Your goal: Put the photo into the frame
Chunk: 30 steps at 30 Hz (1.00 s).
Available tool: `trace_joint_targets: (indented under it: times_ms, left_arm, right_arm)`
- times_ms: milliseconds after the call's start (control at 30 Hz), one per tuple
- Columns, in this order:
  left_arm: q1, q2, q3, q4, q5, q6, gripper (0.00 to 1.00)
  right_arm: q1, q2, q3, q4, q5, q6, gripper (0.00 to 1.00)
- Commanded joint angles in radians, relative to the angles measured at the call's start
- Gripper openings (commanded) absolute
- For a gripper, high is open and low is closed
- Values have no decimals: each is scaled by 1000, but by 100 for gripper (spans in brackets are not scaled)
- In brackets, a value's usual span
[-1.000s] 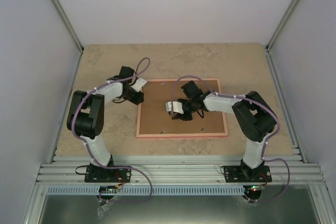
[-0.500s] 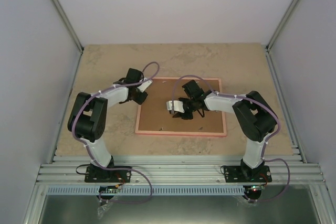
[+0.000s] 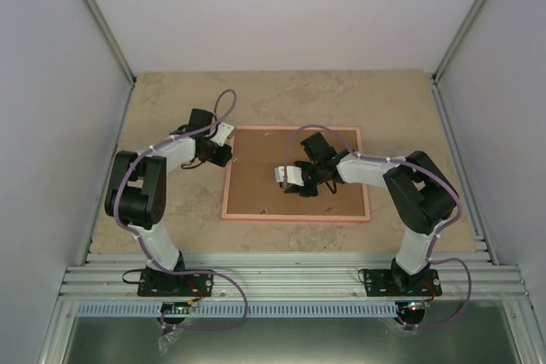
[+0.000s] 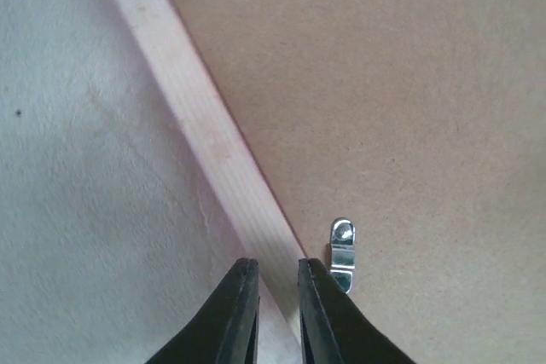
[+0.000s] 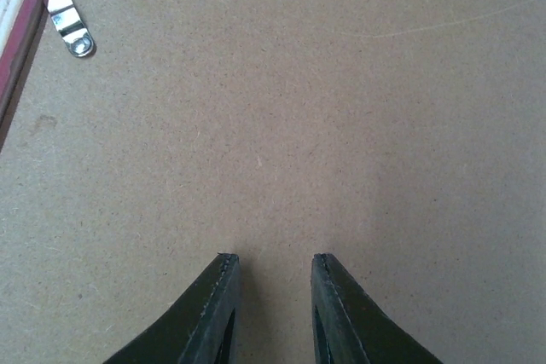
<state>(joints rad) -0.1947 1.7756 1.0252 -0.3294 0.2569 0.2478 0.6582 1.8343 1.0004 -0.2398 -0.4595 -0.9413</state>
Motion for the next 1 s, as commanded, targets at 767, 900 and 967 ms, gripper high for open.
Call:
trace_joint_targets:
  times_ms: [767,900,967]
  left_arm:
    - [72,22,-34,99,359,-238,33]
    - [72,35,-11,105,367,-267,37]
    - [72,32,-15,120,375,-270,38]
  right_arm:
    - [-23,6,114,118,-183,213,28]
    - [-23,82,186,201,-203,256,28]
    - [-21,110,204,235,-207,254,28]
